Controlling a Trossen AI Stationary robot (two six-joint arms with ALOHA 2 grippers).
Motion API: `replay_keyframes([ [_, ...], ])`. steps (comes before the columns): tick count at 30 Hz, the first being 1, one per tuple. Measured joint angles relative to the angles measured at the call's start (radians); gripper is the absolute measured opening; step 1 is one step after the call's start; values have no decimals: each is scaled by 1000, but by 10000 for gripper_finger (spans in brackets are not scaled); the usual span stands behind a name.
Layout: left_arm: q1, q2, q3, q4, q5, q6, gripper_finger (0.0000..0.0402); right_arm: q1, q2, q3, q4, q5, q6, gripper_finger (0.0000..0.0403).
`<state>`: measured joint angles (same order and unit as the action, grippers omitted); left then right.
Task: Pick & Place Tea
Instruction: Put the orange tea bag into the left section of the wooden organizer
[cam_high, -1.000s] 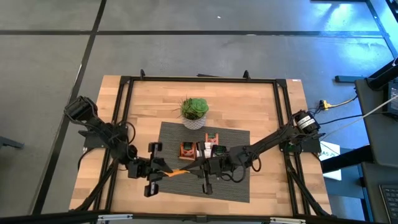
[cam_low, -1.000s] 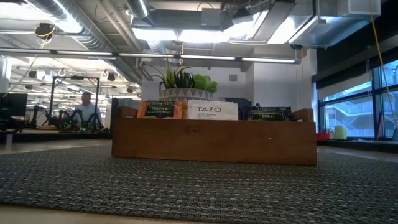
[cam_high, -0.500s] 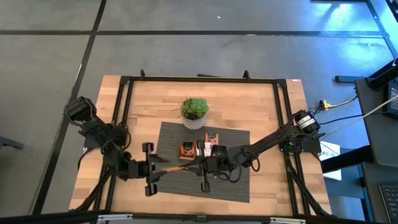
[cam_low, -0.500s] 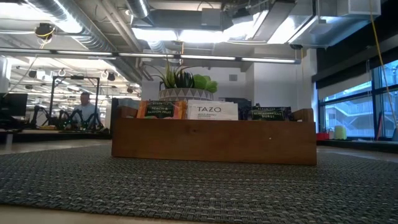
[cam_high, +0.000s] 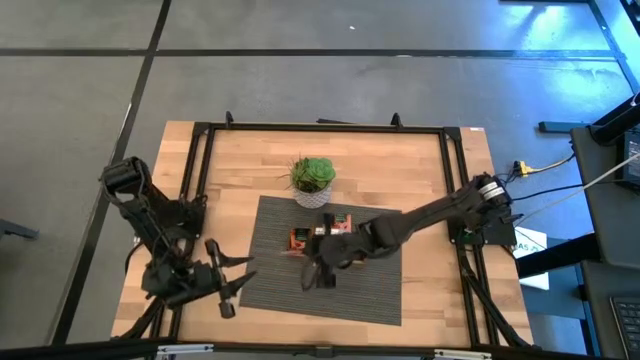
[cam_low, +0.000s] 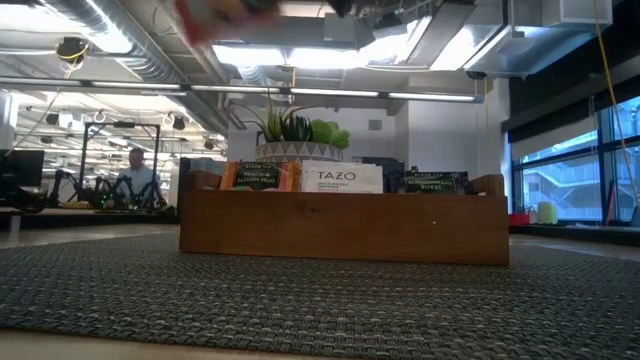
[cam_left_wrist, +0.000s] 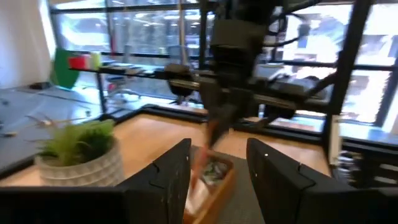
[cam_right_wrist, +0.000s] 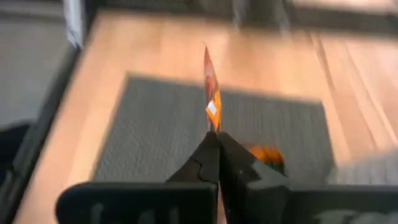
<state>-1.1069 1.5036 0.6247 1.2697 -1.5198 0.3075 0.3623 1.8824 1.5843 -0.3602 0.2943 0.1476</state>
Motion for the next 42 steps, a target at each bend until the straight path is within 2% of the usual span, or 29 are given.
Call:
replay_keyframes([
  [3, -7, 0, 0, -34, 33, -37, 151, -28, 1, 85, -224, -8, 66, 1],
  [5, -7, 0, 0, -90, 123, -76, 152, -48, 1, 111, -303, -10, 89, 1],
  [7, 6, 0, 0, -174, 348, -146, 154, -68, 2, 118, -350, -19, 96, 1],
  [9, 40, 0, 0, -251, 651, -238, 154, -89, 3, 114, -346, -56, 107, 1],
  [11, 85, 0, 0, -305, 854, -324, 154, -106, 3, 106, -338, -102, 110, 1],
  [13, 119, -3, 0, -364, 922, -443, 152, -118, 16, 100, -322, -135, 110, 1],
  [18, 178, -48, -1, -781, 1073, -929, 152, -120, 70, 116, -316, -188, 100, 1],
  [21, 210, -70, -1, -947, 1116, -1131, 154, -122, 104, 135, -335, -222, 100, 0],
  [25, 244, -89, -1, -1061, 1182, -1240, 154, -135, 136, 139, -371, -217, 83, 0],
  [28, 261, -90, -2, -1076, 1213, -1246, 152, -144, 147, 143, -366, -209, 77, 0],
  [42, 266, -91, -2, -1079, 1193, -1177, 152, -150, 174, 143, -394, -209, 51, 8],
])
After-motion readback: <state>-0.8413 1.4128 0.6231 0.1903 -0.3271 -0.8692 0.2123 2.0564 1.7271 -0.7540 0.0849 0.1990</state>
